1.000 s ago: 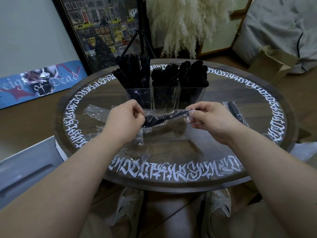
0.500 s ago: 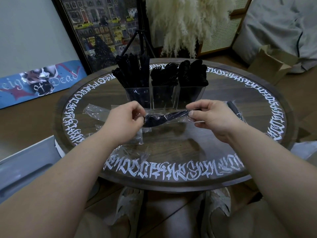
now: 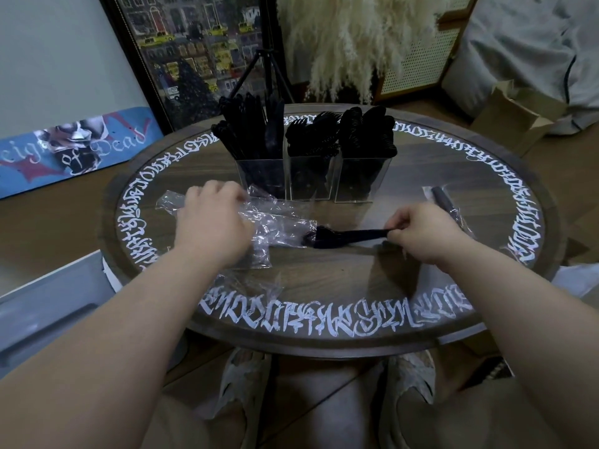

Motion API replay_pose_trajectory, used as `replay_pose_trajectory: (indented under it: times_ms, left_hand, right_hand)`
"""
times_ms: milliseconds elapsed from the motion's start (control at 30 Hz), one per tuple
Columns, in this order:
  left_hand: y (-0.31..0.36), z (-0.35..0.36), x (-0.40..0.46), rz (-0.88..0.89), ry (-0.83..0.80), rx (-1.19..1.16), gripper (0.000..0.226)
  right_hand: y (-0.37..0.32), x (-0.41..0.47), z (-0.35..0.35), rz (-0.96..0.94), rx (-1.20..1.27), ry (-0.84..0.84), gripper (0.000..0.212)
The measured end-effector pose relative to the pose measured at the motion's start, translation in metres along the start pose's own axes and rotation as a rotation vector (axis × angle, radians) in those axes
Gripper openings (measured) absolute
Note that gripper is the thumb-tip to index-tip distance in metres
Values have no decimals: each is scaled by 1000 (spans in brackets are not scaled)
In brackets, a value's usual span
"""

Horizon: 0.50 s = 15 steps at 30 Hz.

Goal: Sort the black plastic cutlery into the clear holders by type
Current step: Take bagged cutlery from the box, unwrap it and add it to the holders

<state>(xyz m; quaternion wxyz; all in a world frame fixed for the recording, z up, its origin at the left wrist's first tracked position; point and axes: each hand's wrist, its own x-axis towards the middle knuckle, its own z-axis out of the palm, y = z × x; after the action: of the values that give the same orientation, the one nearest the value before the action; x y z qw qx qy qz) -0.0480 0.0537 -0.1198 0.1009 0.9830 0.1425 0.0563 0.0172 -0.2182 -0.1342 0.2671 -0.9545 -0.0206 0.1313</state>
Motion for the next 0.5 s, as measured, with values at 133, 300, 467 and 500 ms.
replay_pose_trajectory:
  times_ms: [133,300,467,500]
  left_hand:
    - [25,12,-12,353,-88,98,43]
    - [29,23,-12,302,-303,265,47]
    - [18,21,-10,175,-300,319,43]
    - [19,20,-11,169,-258,299,44]
  right_hand:
    - [-14,-9,10,-188,-354,32,37]
    - [-16,-3,36,-372,-437,0,48]
    - [-2,0,24,-228,-331,19,64]
    - [1,0,20,-212,-328,24,67]
